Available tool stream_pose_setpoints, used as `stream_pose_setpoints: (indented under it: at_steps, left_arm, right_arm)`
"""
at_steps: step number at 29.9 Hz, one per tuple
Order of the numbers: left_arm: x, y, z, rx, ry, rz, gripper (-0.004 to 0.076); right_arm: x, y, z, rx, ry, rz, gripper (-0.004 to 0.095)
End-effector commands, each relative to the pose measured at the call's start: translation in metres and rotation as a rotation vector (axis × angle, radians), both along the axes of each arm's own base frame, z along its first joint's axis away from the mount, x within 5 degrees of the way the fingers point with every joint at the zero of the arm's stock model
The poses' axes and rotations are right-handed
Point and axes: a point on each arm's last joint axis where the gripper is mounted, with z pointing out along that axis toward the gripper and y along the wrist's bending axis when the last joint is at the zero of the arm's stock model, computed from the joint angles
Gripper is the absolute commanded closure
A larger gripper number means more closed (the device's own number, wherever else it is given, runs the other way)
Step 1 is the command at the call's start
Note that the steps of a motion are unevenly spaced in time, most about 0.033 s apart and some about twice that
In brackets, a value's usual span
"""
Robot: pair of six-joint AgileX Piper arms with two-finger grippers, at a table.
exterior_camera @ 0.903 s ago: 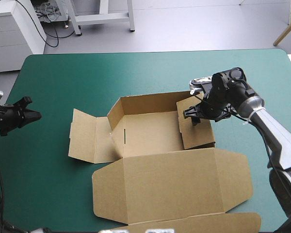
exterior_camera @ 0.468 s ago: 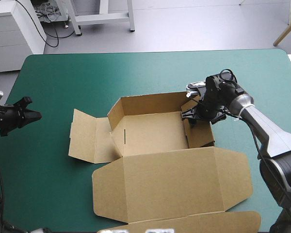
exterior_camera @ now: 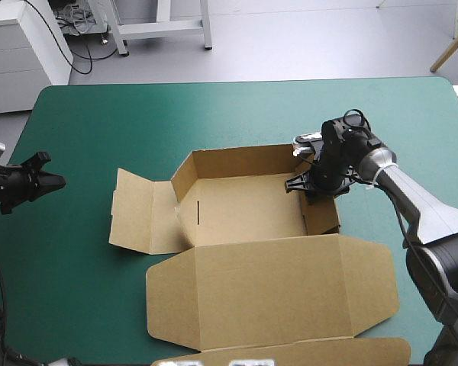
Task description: Fold the box
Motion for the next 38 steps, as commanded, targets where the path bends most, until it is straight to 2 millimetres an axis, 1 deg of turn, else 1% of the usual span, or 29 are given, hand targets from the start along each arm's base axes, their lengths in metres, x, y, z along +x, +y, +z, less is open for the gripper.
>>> stream_pose_setpoints:
  at_steps: [1,2,3,8,13,18,21,22,24,26,29,31,33,34,37,38]
  left_arm:
    - [-0.003,-0.007,0.025,-0.029,-0.088,0.009,0.0734]
    - [-0.003,-0.008,0.026,-0.037,-0.09,0.007,0.0734]
    - [-0.002,-0.008,0.027,-0.048,-0.094,0.007,0.0734]
    - [-0.001,-0.009,0.029,-0.05,-0.128,-0.007,0.0734]
    - [-0.001,-0.009,0.029,-0.039,-0.137,-0.019,0.0734]
    - [0.001,-0.006,0.029,-0.019,-0.15,0.011,0.0734]
    - [0.001,-0.006,0.029,-0.014,-0.155,0.02,0.0734]
    - [0.001,-0.006,0.029,-0.014,-0.155,0.02,0.0734]
    - [0.001,-0.006,0.028,-0.014,-0.153,0.018,0.0734]
    - [0.001,-0.006,0.029,-0.017,-0.152,0.014,0.0734]
    - [0.001,-0.006,0.028,-0.008,-0.145,0.011,0.0734]
    - [0.0,-0.005,0.027,0.01,-0.146,-0.002,0.0734]
    - [0.0,-0.005,0.027,0.018,-0.149,-0.011,0.0734]
    - [0.0,-0.005,0.027,0.02,-0.15,-0.013,0.0734]
    - [0.0,-0.005,0.027,0.02,-0.15,-0.013,0.0734]
    - [0.0,-0.005,0.027,0.02,-0.15,-0.013,0.0734]
  right_arm:
    - [-0.005,-0.003,0.023,-0.003,-0.055,0.013,0.0844]
    - [-0.005,-0.003,0.023,-0.004,-0.051,0.014,0.0933]
    - [-0.006,-0.004,0.023,-0.006,-0.049,0.016,0.0913]
    - [-0.004,-0.003,0.023,-0.002,-0.062,0.02,0.0919]
    - [-0.002,-0.002,0.024,-0.002,-0.096,0.07,0.0927]
    - [-0.004,-0.002,0.024,-0.004,-0.08,0.089,0.0927]
    - [-0.001,-0.001,0.028,-0.001,-0.115,0.123,0.0927]
    - [0.002,0.0,0.033,0.005,-0.141,0.125,0.0927]
    - [0.006,0.001,0.046,0.023,-0.204,0.123,0.0927]
    - [0.008,0.002,0.07,0.044,-0.279,0.121,0.0927]
    - [0.004,-0.001,0.11,0.059,-0.368,0.124,0.0927]
    - [-0.003,-0.004,0.14,0.072,-0.44,0.125,0.0927]
    - [-0.011,-0.007,0.166,0.092,-0.52,0.123,0.0927]
    - [-0.019,-0.009,0.183,0.108,-0.572,0.121,0.0927]
    - [-0.041,-0.016,0.219,0.145,-0.683,0.118,0.0927]
    - [-0.047,-0.018,0.227,0.152,-0.709,0.117,0.0927]
